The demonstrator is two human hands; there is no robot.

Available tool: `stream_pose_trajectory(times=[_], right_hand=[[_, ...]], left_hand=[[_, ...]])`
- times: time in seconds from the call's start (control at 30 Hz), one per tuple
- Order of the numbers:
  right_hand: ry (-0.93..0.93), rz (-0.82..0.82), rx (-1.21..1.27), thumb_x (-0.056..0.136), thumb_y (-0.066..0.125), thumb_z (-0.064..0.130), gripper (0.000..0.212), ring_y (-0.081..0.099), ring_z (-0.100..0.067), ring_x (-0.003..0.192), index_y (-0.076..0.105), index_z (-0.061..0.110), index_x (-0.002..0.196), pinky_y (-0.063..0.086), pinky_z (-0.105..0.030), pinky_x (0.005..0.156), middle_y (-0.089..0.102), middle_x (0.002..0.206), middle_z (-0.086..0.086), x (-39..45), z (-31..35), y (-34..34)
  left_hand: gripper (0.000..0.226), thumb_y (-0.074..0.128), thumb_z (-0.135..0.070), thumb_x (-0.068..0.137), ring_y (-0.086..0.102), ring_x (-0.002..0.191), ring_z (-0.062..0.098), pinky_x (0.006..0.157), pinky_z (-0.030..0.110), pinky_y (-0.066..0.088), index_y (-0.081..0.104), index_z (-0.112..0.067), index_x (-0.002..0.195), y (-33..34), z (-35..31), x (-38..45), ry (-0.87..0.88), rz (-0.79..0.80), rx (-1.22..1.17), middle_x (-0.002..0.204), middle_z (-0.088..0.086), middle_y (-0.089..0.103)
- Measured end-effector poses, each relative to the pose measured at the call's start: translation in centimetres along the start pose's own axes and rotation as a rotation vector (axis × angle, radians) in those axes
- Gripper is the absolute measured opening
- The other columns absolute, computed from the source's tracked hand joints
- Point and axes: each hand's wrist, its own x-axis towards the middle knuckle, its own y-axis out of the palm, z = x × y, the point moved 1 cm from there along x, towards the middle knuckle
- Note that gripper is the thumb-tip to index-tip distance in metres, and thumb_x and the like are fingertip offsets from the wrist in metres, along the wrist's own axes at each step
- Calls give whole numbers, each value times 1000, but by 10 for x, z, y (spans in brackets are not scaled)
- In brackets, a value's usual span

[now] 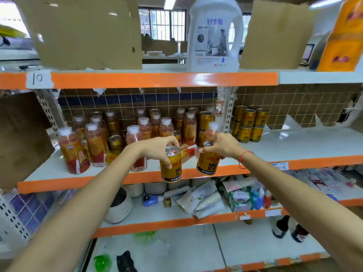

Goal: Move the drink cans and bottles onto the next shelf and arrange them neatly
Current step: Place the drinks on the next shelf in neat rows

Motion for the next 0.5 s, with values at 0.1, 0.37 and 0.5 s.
stream_pose_trajectory(times=[0.1,0.37,0.5], right_hand=[[22,-3,0,74,70,55,52,69,-28,69,64,6,91,59,-41,63,71,87,-12,-8,-43,-18],[56,-100,-10,74,72,51,45,58,-20,52,49,13,66,50,-31,50,60,64,-5,-14,-156,-80],[37,-100,-21,73,72,54,47,61,-21,55,51,12,66,54,-37,59,64,65,-7,-8,-211,-106]], left_hand=[[59,79,-17,72,58,95,19,60,27,51,44,-33,117,9,-32,23,21,12,-15,127,-2,46],[70,81,-22,69,47,117,19,94,40,47,42,-30,126,46,-138,109,107,-25,67,135,-2,44],[68,79,-19,72,44,115,15,88,33,46,42,-28,127,65,-183,153,120,-41,66,136,-5,42]])
